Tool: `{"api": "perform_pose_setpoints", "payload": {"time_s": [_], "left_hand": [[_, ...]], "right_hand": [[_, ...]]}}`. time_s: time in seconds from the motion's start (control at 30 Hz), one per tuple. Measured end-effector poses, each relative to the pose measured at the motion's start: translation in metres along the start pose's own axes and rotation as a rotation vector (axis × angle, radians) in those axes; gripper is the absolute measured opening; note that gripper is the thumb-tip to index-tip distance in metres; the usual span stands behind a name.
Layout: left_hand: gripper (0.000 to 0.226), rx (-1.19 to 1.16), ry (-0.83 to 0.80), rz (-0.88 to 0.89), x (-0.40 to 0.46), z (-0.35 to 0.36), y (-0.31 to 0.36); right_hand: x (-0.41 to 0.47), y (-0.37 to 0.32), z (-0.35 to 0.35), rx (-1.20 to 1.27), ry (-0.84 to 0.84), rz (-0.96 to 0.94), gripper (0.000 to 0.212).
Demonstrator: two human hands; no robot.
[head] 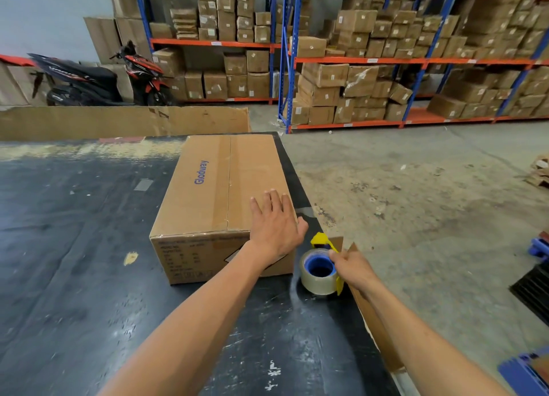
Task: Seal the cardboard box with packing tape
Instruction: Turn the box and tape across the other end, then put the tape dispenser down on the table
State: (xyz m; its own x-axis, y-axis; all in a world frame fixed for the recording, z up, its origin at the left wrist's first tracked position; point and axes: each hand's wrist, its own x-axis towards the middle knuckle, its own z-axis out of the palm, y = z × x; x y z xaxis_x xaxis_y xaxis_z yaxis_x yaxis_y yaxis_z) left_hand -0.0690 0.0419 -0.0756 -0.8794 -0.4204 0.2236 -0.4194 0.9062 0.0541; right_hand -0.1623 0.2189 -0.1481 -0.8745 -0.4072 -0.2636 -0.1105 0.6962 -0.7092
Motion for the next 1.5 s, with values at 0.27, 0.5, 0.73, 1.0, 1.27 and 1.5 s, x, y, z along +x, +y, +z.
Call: {"api": "perform_pose_setpoints", "payload": {"time_s": [0.27, 0.5, 0.73, 1.0, 1.27, 1.5], "left_hand": [[0.089, -0.020, 0.002, -0.062, -0.007, -0.002, -0.008], [0.091, 0.006, -0.014, -0.056, -0.016, -0.004, -0.013], [0.090, 0.055, 0.011, 0.110, -0.050, -0.018, -0.089], [0.109, -0.194, -0.430, 0.120, -0.101, -0.076, -0.232], [0.111, -0.079, -0.339, -0.102, -0.122, -0.063, -0.232], [0.102, 0.097, -0.515, -0.181, -0.106, -0.101, -0.292]], "right_hand": [[0.021, -0.066, -0.004, -0.151, 0.091, -0.263, 0.059], [0.079, -0.170, 0.001, -0.296, -0.201, -0.630, 0.057], [0.060, -0.171, 0.047, -0.454, -0.158, -0.776, 0.053], [-0.037, -0.188, 0.103, -0.517, 0.003, -0.891, 0.056], [0.015, -0.211, 0.084, -0.672, -0.037, -0.669, 0.066], [-0.066, -0.236, 0.156, -0.625, 0.023, -0.554, 0.065]]}}
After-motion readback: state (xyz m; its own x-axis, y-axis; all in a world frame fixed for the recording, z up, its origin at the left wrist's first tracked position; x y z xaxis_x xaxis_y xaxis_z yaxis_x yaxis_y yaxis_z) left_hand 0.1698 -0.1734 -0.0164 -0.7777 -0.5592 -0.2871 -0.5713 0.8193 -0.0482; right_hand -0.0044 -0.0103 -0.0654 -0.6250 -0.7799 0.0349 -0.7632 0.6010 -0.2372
